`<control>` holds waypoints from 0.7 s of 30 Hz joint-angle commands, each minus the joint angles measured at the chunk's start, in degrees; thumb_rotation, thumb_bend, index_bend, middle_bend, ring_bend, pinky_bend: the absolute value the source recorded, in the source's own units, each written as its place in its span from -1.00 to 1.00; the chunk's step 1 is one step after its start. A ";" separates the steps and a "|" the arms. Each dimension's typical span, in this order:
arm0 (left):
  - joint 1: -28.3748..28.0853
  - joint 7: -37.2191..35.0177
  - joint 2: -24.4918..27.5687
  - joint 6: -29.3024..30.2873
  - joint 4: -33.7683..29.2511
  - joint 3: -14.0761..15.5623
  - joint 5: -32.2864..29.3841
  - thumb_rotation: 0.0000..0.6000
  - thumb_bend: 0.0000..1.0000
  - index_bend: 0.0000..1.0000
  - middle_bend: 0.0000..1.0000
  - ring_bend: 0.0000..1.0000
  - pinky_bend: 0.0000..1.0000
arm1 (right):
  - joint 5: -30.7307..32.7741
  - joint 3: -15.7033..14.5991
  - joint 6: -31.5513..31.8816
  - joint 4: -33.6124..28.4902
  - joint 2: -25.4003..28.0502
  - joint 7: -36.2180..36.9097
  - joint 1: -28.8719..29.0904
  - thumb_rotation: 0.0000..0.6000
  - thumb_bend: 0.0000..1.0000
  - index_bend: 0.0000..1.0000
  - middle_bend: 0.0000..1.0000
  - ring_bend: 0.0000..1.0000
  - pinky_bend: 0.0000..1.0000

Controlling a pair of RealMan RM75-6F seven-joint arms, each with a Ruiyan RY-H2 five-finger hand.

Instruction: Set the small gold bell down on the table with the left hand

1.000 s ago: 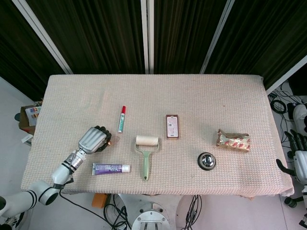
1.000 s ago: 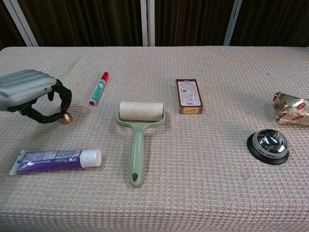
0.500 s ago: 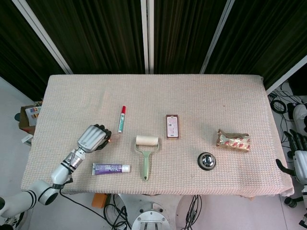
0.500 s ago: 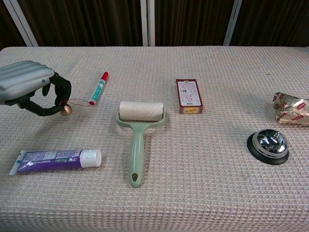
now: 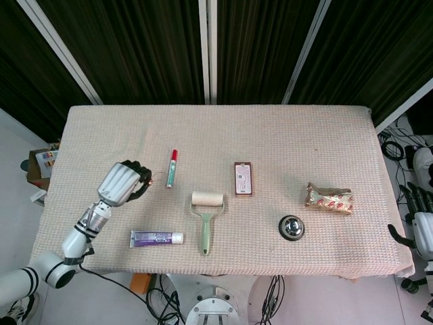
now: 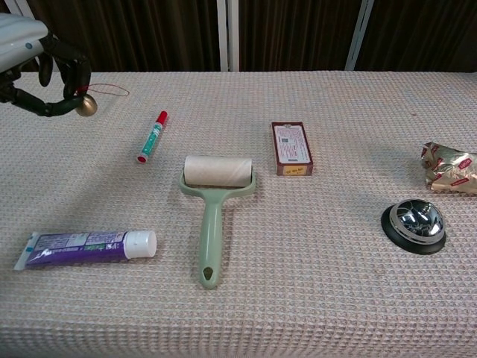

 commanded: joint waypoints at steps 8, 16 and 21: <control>0.03 2.30 2.32 -7.02 -3.44 1.03 -4.32 1.00 -0.13 0.47 0.28 0.02 0.20 | 0.41 0.14 0.25 0.14 0.07 0.12 -0.21 1.00 -0.60 -1.00 -1.00 -1.00 -1.00; -0.34 0.43 0.73 -12.15 -0.49 2.68 -6.33 1.00 -0.13 0.47 0.28 0.03 0.20 | 0.37 -0.19 -0.25 0.93 -0.40 0.50 -0.22 1.00 -0.60 -1.00 -1.00 -1.00 -1.00; -0.53 -0.50 -0.71 -13.23 1.34 3.09 -6.37 1.00 -0.14 0.47 0.28 0.03 0.19 | 0.30 -0.23 -0.38 1.09 -0.52 0.43 -0.14 1.00 -0.60 -1.00 -1.00 -1.00 -1.00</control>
